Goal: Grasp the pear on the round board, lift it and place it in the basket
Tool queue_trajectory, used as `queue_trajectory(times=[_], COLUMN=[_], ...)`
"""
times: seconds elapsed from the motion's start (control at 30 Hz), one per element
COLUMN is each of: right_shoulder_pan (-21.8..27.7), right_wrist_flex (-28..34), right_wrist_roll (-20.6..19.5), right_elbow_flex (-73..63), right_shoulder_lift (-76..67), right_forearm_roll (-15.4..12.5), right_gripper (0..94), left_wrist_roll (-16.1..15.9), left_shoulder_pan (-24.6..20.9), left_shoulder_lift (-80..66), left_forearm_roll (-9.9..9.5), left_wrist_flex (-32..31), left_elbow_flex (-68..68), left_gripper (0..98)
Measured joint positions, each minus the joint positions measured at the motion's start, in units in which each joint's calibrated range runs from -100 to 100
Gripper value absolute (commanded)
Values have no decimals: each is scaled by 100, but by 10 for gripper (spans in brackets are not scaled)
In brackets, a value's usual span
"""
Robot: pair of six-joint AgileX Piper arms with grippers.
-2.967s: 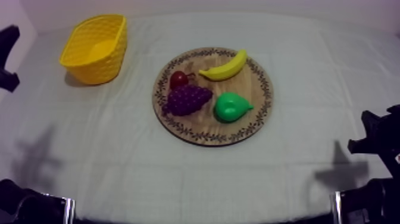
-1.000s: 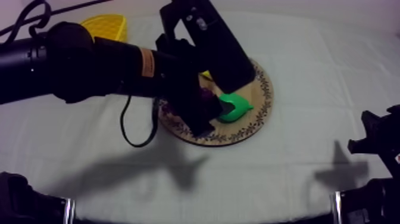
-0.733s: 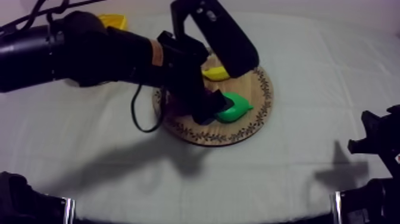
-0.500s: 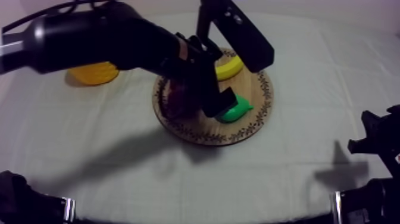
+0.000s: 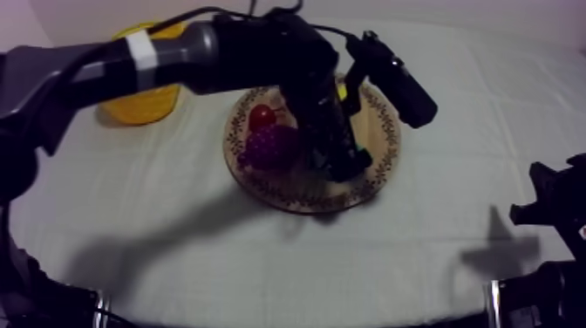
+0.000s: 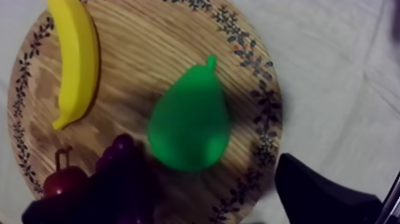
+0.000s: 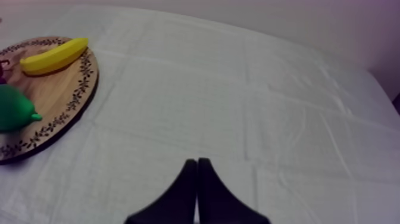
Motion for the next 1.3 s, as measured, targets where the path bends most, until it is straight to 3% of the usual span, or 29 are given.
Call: queue_trajectory(times=[0.2, 0.4, 0.67, 1.0, 1.3], right_shoulder_pan=[0, 0, 0, 0, 0], right_wrist_flex=[0, 0, 0, -15, -7], right_wrist_roll=[0, 0, 0, 0, 0], right_elbow_flex=[0, 0, 0, 0, 0], right_shoulder_lift=[0, 0, 0, 0, 0], right_forearm_roll=[0, 0, 0, 0, 0], right_gripper=[3, 3, 3, 3, 3], left_wrist_roll=[122, 338, 644, 781, 589], left_shoulder_pan=[46, 110, 160, -7, -769], left_shoulder_lift=[685, 1250, 1350, 158, -1091], left_forearm_roll=[-78, -271, -480, -1139, -1627], left_wrist_flex=[948, 1602, 1984, 2535, 2777], left_elbow_flex=[-894, -1559, -1834, -1906, -1719], left_gripper=[862, 685, 594, 611, 614])
